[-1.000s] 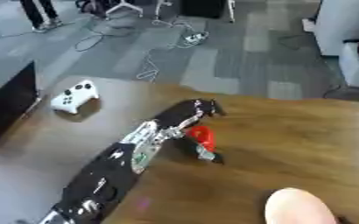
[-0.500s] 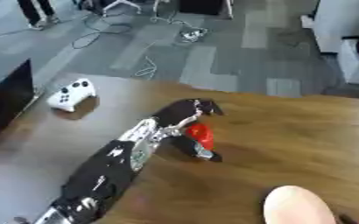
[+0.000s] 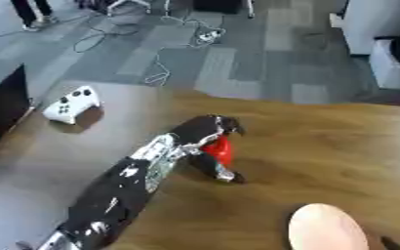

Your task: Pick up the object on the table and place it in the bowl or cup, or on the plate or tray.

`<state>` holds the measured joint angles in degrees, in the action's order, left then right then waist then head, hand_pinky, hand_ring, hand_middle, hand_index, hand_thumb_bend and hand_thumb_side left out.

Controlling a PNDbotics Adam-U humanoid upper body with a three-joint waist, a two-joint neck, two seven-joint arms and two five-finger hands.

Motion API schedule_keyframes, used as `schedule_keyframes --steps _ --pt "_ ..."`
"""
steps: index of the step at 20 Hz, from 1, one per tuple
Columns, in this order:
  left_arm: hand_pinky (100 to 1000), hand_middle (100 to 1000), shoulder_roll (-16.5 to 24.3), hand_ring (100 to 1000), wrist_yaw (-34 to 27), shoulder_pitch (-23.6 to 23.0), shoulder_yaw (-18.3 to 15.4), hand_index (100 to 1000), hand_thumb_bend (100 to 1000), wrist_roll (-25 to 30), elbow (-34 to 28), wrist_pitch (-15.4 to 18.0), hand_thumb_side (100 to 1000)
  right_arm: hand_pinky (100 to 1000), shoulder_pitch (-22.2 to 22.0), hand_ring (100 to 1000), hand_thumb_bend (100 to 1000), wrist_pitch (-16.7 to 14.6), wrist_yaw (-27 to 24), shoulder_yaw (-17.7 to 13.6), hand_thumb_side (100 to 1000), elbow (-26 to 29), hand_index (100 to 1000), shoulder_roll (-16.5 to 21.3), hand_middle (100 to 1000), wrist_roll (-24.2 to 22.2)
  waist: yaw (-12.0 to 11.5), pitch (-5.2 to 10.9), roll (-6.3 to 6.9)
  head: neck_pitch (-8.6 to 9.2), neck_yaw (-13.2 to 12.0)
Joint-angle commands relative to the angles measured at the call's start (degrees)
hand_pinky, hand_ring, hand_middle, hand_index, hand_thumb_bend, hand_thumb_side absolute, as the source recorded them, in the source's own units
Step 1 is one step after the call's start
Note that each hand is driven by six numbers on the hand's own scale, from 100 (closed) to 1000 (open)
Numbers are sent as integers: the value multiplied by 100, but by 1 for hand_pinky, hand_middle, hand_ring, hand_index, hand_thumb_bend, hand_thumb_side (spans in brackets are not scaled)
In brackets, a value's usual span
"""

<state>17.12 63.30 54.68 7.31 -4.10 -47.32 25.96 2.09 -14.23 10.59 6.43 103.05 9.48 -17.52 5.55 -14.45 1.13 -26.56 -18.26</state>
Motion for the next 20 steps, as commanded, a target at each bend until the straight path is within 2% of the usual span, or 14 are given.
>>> schedule_keyframes --steps 1,6,7,8,9,10,12,13,14,15,16,20 --pt "447 706 48 618 178 127 -11 796 732 75 30 13 766 594 14 706 100 20 -39 -28 1000 133 984 43 593 -10 19 52 13 24 -58" --pt "319 623 21 549 393 181 19 756 673 154 117 48 687 593 25 705 100 30 -41 -22 1000 138 984 51 593 -23 34 38 33 24 -51" --pt "294 617 17 541 420 188 20 753 659 159 125 50 664 593 27 706 100 31 -41 -21 1000 137 984 52 593 -25 35 36 37 23 -48" --pt "247 605 17 526 445 196 21 749 617 167 133 46 593 594 29 706 100 33 -41 -19 1000 135 984 53 593 -29 34 35 42 22 -43" --pt "247 605 17 526 465 203 21 749 617 176 142 39 593 594 30 706 100 34 -40 -17 1000 134 984 54 593 -32 33 35 45 20 -40" --pt "196 585 21 494 484 211 21 741 572 191 154 26 485 594 31 706 100 35 -40 -16 1000 133 985 56 593 -34 31 36 51 19 -36" --pt "139 550 28 452 509 225 21 722 529 225 172 -5 357 594 33 706 100 37 -42 -16 1000 131 985 60 593 -38 27 36 61 14 -28" --pt "109 529 32 430 518 232 23 704 508 246 178 -24 262 594 34 706 100 39 -42 -15 1000 130 985 62 594 -40 25 37 66 9 -24" --pt "100 512 38 412 529 240 27 690 494 270 182 -45 206 594 33 706 100 40 -41 -15 1000 129 985 64 594 -42 22 39 71 4 -20" --pt "100 508 43 408 536 246 31 686 491 294 183 -66 195 594 33 706 100 41 -41 -16 1000 128 985 65 594 -44 20 41 74 0 -17" --pt "100 477 48 374 544 252 35 657 474 322 186 -88 110 595 30 706 100 43 -41 -17 1000 126 986 66 594 -46 17 45 78 -6 -14" --pt "100 401 63 294 561 271 61 578 433 399 146 -146 115 595 19 706 100 48 -43 -22 1000 118 986 68 594 -50 10 65 88 -24 -2"
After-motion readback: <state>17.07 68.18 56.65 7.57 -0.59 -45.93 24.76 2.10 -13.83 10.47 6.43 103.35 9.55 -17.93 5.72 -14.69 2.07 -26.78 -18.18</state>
